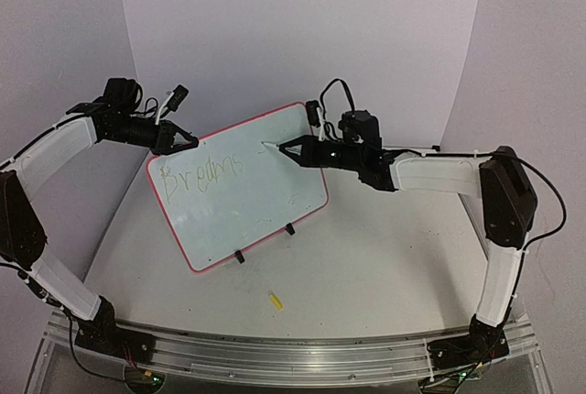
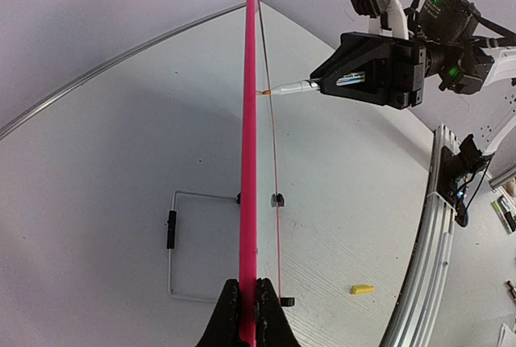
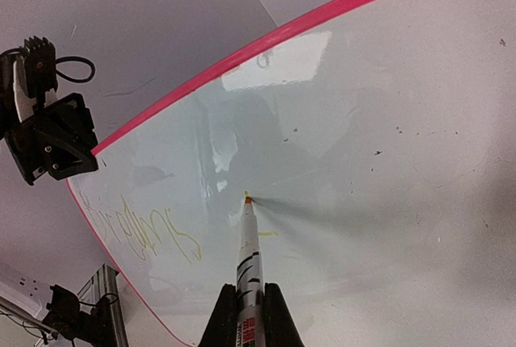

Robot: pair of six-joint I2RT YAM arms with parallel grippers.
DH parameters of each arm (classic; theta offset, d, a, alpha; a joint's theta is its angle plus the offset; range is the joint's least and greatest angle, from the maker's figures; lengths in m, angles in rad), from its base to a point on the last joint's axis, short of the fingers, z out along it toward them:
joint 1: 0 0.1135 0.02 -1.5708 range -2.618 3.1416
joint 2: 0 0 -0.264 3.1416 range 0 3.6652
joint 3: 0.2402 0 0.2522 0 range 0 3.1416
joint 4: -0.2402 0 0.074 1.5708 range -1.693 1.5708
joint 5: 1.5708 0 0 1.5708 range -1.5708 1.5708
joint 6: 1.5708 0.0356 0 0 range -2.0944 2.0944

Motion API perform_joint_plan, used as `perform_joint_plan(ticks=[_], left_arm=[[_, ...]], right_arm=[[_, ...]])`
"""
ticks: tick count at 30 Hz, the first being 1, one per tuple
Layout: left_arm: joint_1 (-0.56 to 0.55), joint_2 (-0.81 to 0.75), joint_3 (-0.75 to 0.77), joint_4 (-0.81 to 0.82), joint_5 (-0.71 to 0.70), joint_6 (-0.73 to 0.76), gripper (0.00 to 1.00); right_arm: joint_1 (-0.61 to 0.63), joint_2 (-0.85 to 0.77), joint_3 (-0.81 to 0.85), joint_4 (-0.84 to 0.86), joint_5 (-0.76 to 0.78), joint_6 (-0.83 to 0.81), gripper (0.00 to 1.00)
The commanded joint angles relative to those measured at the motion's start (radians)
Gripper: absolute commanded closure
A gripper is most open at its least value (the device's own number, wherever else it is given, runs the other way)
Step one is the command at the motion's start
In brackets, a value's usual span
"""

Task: Write a sentence on the whiteboard

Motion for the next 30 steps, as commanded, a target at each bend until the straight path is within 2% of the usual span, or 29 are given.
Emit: perform_joint_plan(ticks=[1, 18, 30], left_arm=[[-0.018, 0.026, -0.027, -0.048, 0.017, 0.034, 1.00], [-0.019, 0.029, -0.027, -0.046, 0.021, 0.032, 1.00], [-0.018, 0.030, -0.027, -0.046, 0.022, 0.033, 1.00]], right_arm=[[-0.001, 0.005, 0.009, 0.013, 0.003, 0.010, 1.00], [-0.001, -0.021, -0.107, 0.013, 0.020, 0.026, 1.00], [-0.001, -0.108, -0.122, 0.035, 0.157, 0.011, 1.00]])
